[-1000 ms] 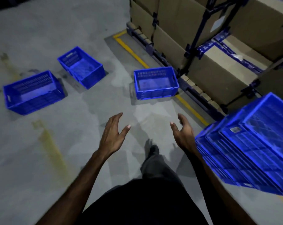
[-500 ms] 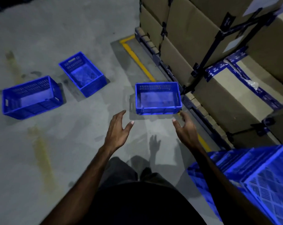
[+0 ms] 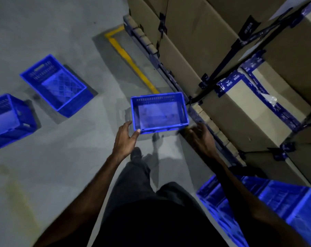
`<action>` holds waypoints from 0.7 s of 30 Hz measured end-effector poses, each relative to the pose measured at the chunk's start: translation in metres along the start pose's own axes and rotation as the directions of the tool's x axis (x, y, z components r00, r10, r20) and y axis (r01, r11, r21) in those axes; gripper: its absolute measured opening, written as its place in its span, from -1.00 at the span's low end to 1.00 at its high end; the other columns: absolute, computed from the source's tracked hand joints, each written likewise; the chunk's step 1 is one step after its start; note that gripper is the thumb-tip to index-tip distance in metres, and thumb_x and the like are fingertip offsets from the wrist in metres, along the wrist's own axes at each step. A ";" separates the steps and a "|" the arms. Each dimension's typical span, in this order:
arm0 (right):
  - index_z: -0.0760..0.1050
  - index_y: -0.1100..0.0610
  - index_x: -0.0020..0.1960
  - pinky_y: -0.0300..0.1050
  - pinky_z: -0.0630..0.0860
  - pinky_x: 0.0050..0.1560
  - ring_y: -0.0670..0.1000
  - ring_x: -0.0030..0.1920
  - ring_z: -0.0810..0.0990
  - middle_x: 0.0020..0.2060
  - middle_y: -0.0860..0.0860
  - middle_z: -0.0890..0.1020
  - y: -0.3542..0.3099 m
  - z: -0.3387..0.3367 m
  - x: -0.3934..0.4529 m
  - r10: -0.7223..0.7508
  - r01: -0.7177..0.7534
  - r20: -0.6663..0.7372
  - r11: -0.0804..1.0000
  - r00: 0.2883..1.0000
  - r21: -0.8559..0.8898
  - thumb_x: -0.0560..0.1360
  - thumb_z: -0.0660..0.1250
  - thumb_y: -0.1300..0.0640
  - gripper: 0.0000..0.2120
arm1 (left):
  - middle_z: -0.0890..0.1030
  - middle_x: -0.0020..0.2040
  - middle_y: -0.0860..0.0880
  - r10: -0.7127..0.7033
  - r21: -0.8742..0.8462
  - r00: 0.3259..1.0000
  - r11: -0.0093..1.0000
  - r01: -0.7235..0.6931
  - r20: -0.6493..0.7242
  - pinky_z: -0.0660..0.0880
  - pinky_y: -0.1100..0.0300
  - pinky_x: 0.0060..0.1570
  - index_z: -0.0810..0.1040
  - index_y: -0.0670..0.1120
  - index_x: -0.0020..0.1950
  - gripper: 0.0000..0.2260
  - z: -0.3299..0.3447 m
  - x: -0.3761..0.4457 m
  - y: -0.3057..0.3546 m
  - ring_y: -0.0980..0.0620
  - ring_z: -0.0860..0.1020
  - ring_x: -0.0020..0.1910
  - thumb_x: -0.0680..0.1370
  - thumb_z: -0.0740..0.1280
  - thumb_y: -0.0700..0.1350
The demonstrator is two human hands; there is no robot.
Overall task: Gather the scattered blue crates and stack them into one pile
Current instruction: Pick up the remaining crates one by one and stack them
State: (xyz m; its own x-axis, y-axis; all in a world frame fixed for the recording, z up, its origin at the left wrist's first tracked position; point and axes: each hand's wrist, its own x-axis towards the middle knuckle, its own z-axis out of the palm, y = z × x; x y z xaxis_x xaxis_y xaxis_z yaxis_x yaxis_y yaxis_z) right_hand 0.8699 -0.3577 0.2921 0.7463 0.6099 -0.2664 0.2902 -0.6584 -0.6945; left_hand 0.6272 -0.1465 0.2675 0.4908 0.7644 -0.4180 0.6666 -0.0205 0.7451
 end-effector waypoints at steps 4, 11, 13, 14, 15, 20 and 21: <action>0.49 -0.08 0.14 -0.04 0.53 -0.03 -0.04 0.03 0.64 0.04 -0.13 0.66 0.001 0.002 0.065 0.013 -0.012 0.020 0.999 1.000 -0.036 0.59 0.37 -0.16 -0.78 | 0.48 0.45 -0.17 -0.055 0.025 0.997 0.998 0.053 0.055 0.43 -0.13 0.37 0.38 -0.08 0.53 -0.43 0.005 0.066 0.006 -0.16 0.46 0.40 0.60 0.35 0.15; 0.43 -0.04 0.04 -0.09 0.43 -0.12 -0.14 -0.12 0.49 -0.11 -0.11 0.58 0.075 0.026 0.178 0.144 -0.142 0.112 0.990 0.983 -0.028 0.56 0.36 -0.26 -0.68 | 0.52 0.40 -0.17 -0.235 0.014 0.972 0.972 0.235 0.003 0.47 -0.06 0.32 0.42 -0.08 0.50 -0.49 0.043 0.153 -0.004 -0.16 0.54 0.30 0.61 0.38 0.09; 0.45 -0.02 0.05 -0.14 0.40 -0.15 -0.13 -0.16 0.53 -0.11 -0.10 0.60 0.089 0.028 0.201 0.152 -0.146 0.138 0.988 0.979 -0.049 0.56 0.37 -0.25 -0.69 | 0.52 0.39 -0.18 -0.246 0.035 0.969 0.969 0.245 -0.004 0.46 -0.09 0.32 0.42 -0.08 0.50 -0.49 0.061 0.172 -0.015 -0.19 0.54 0.30 0.61 0.38 0.09; 0.45 -0.03 0.05 -0.15 0.40 -0.17 -0.12 -0.18 0.54 -0.12 -0.10 0.61 0.099 0.029 0.215 0.148 -0.141 0.155 0.988 0.977 -0.060 0.57 0.38 -0.23 -0.71 | 0.52 0.39 -0.19 -0.248 0.045 0.969 0.968 0.248 -0.009 0.46 -0.12 0.33 0.41 -0.08 0.50 -0.48 0.071 0.183 -0.022 -0.20 0.53 0.30 0.61 0.38 0.10; 0.48 -0.01 0.08 -0.13 0.42 -0.17 -0.08 -0.16 0.57 -0.11 -0.08 0.63 0.112 0.032 0.230 0.146 -0.137 0.170 0.989 0.975 -0.064 0.57 0.38 -0.18 -0.73 | 0.52 0.40 -0.19 -0.256 0.058 0.967 0.965 0.256 -0.013 0.46 -0.15 0.33 0.41 -0.08 0.51 -0.47 0.083 0.194 -0.031 -0.22 0.53 0.31 0.60 0.39 0.11; 0.46 0.14 0.34 0.13 0.55 0.15 0.16 0.12 0.64 0.12 0.13 0.67 0.184 0.062 0.305 0.214 -0.184 0.259 0.974 0.942 -0.136 0.54 0.37 -0.15 -0.50 | 0.51 0.40 -0.18 -0.330 0.083 0.944 0.940 0.331 -0.026 0.46 -0.19 0.33 0.39 -0.04 0.51 -0.42 0.138 0.236 -0.083 -0.22 0.52 0.31 0.58 0.38 0.20; 0.45 0.15 0.37 0.14 0.55 0.17 0.19 0.15 0.64 0.15 0.16 0.67 0.199 0.071 0.320 0.222 -0.187 0.269 0.971 0.937 -0.152 0.51 0.37 -0.19 -0.43 | 0.51 0.40 -0.19 -0.353 0.089 0.935 0.931 0.354 -0.032 0.46 -0.19 0.33 0.38 -0.05 0.52 -0.42 0.148 0.244 -0.095 -0.22 0.52 0.32 0.58 0.38 0.18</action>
State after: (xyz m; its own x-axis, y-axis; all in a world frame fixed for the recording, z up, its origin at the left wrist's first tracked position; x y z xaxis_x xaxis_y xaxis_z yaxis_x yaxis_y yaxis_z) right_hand 1.1239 -0.2628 0.0213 0.6029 0.5438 -0.5837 0.2332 -0.8199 -0.5229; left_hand 0.7668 -0.0534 0.0177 0.2057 0.7426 -0.6373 0.8445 0.1943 0.4991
